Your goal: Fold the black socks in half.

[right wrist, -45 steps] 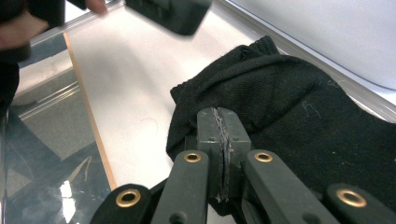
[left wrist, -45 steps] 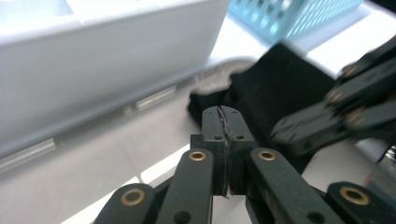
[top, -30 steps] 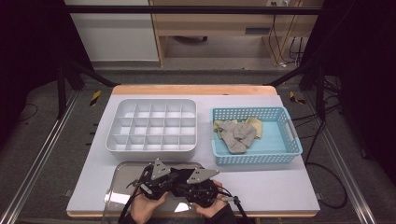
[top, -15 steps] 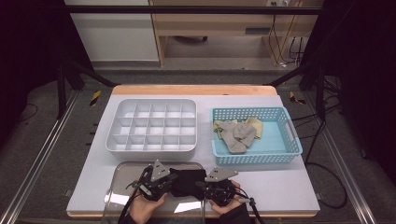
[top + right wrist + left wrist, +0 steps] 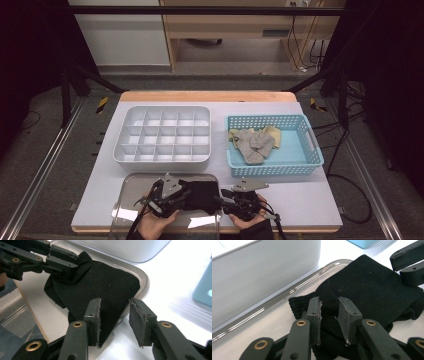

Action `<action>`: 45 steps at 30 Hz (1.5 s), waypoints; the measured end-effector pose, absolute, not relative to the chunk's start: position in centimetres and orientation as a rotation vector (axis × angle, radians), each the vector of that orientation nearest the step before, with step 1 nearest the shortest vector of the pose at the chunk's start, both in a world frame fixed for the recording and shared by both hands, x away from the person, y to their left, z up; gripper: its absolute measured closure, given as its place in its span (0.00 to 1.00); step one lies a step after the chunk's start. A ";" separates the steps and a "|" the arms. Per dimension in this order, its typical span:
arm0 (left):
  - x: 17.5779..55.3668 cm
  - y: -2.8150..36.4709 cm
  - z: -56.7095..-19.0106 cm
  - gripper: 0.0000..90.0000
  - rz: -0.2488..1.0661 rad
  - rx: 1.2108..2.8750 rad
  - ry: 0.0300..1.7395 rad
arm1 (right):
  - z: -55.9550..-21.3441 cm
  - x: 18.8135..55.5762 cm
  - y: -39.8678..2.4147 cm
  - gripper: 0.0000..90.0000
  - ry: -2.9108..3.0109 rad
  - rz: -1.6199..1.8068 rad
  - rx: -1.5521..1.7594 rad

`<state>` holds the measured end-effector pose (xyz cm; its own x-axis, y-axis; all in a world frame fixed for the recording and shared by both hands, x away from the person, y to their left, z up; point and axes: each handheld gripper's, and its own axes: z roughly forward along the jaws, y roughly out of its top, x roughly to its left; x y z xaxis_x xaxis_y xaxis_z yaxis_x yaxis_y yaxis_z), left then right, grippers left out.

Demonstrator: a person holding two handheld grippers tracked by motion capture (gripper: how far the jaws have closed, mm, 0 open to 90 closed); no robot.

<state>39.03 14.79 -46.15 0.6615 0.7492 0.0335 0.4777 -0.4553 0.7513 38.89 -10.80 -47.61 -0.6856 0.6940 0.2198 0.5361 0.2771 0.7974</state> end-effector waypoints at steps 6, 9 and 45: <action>39.2 14.9 -46.2 0.76 0.447 2.129 0.950 | -47.8 39.0 -10.1 0.63 2.377 1.344 1.168; 39.2 15.0 -46.2 0.76 0.440 2.124 0.954 | -48.4 39.0 -10.0 0.69 2.398 1.349 1.218; 40.2 10.2 -46.7 0.91 0.266 2.130 0.908 | -44.3 39.2 -10.3 0.95 2.416 1.389 1.021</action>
<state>40.24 10.15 -46.68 0.7215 0.6841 -0.1065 0.5187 -0.4323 0.7376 39.19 -10.25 -44.34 -0.7501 0.6365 0.1794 0.4752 0.3302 0.8156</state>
